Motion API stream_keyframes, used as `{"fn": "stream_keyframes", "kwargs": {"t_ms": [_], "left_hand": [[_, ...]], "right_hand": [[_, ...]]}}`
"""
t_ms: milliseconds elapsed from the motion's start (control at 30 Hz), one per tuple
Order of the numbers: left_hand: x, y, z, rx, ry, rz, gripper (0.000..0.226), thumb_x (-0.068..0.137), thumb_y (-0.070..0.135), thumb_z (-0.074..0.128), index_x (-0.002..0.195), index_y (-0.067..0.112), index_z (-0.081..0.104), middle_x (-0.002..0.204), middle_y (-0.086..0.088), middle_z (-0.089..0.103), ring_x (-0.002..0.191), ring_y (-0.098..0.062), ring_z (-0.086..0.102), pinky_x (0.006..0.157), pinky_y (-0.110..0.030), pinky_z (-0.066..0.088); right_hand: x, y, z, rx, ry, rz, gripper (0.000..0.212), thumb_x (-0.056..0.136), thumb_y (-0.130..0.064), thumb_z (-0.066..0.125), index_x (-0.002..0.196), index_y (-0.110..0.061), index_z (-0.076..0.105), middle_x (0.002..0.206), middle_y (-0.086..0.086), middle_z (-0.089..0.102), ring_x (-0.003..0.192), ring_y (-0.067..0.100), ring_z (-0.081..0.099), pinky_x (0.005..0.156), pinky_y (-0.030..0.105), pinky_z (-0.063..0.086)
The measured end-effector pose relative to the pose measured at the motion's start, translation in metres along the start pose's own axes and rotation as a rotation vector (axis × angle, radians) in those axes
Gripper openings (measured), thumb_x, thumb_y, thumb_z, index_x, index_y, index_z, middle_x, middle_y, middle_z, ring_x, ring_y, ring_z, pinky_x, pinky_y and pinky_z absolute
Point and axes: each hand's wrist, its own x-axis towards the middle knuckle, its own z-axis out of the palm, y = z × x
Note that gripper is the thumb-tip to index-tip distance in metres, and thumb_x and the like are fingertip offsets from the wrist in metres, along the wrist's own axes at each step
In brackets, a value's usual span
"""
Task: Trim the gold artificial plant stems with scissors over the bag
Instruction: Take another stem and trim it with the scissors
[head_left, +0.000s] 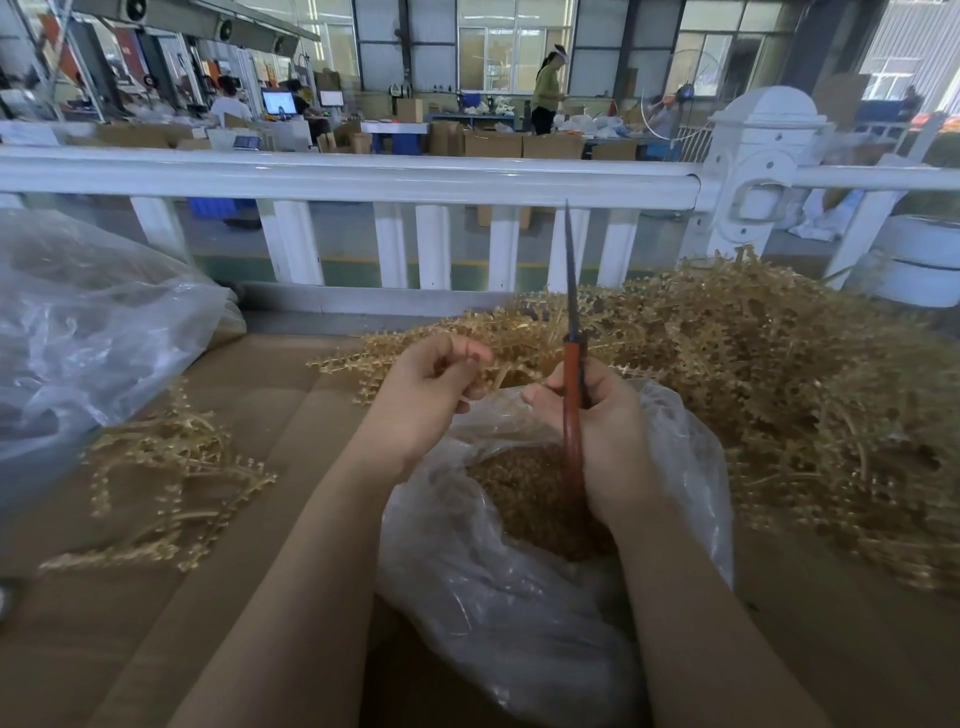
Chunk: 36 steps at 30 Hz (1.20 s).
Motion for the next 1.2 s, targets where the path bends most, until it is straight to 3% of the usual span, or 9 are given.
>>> {"fn": "stream_keyframes", "kwargs": {"t_ms": [167,267,433,733,867,933,1033,1133,1200], "left_hand": [[-0.002,0.004,-0.011,0.144,-0.162,0.056,0.014,0.085,0.005,0.073,0.083,0.016,0.064,0.078,0.004,0.067,0.073,-0.008,0.062,0.073,-0.025,0.049],[-0.002,0.004,-0.011,0.336,-0.226,0.165,0.018,0.083,0.010,0.077,0.084,0.018,0.061,0.074,0.007,0.065,0.073,-0.011,0.062,0.076,-0.031,0.053],[-0.004,0.007,-0.004,0.615,-0.358,0.232,0.029,0.093,0.012,0.064,0.099,0.035,0.047,0.083,0.002,0.068,0.073,-0.015,0.063,0.074,-0.039,0.052],[-0.008,0.010,0.000,0.346,-0.247,0.074,0.031,0.087,0.014,0.074,0.093,0.024,0.045,0.080,-0.007,0.073,0.071,-0.028,0.070,0.077,-0.052,0.057],[-0.007,0.009,0.004,0.499,-0.239,0.093,0.033,0.083,0.034,0.077,0.097,0.026,0.048,0.074,-0.001,0.068,0.061,-0.014,0.058,0.067,-0.042,0.053],[-0.008,0.010,0.005,0.535,-0.193,0.127,0.041,0.079,0.040,0.079,0.104,0.028,0.050,0.085,0.005,0.061,0.070,-0.009,0.055,0.067,-0.030,0.047],[-0.007,0.013,0.003,0.600,-0.173,0.235,0.056,0.077,0.036,0.083,0.124,0.033,0.053,0.117,0.008,0.046,0.116,-0.016,0.046,0.100,-0.034,0.037],[-0.010,0.015,0.002,0.646,-0.271,0.214,0.049,0.081,0.034,0.079,0.120,0.045,0.053,0.146,0.013,0.030,0.138,-0.009,0.021,0.110,-0.039,0.012],[-0.009,0.013,0.002,0.681,-0.271,0.216,0.037,0.080,0.035,0.079,0.105,0.042,0.053,0.148,0.016,0.031,0.137,-0.006,0.022,0.108,-0.039,0.012]], "right_hand": [[0.000,0.002,-0.004,0.080,0.031,-0.011,0.022,0.086,-0.010,0.079,0.080,-0.021,0.061,0.072,-0.003,0.060,0.065,0.015,0.057,0.066,0.035,0.052],[0.001,0.001,-0.003,0.109,0.024,-0.010,0.023,0.085,-0.009,0.079,0.079,-0.022,0.060,0.063,-0.010,0.055,0.054,0.006,0.052,0.055,0.022,0.046],[0.000,0.000,-0.003,0.167,0.011,-0.022,0.026,0.086,-0.006,0.078,0.077,-0.026,0.064,0.073,-0.001,0.058,0.076,0.027,0.056,0.077,0.050,0.050],[0.001,0.001,-0.001,0.089,0.015,-0.085,0.023,0.085,-0.005,0.078,0.093,-0.019,0.062,0.075,-0.013,0.064,0.074,0.011,0.063,0.077,0.035,0.049],[0.002,0.002,-0.003,0.181,-0.044,-0.076,0.021,0.085,-0.005,0.073,0.094,-0.013,0.056,0.089,0.011,0.052,0.085,0.027,0.054,0.080,0.043,0.047],[0.002,0.002,-0.005,0.218,-0.077,-0.088,0.022,0.091,0.007,0.067,0.096,-0.009,0.054,0.086,0.008,0.049,0.077,0.020,0.055,0.075,0.033,0.049],[0.001,0.003,-0.006,0.270,-0.140,-0.100,0.021,0.091,0.014,0.061,0.097,-0.005,0.053,0.078,0.002,0.047,0.062,0.005,0.053,0.062,0.015,0.046],[-0.001,0.001,-0.004,0.297,-0.202,-0.073,0.024,0.091,0.014,0.061,0.095,-0.009,0.056,0.083,-0.001,0.063,0.073,0.007,0.066,0.065,0.019,0.053],[-0.002,0.001,-0.004,0.293,-0.247,-0.050,0.023,0.090,0.012,0.062,0.096,-0.010,0.058,0.088,-0.004,0.071,0.085,0.014,0.072,0.070,0.028,0.059]]}}
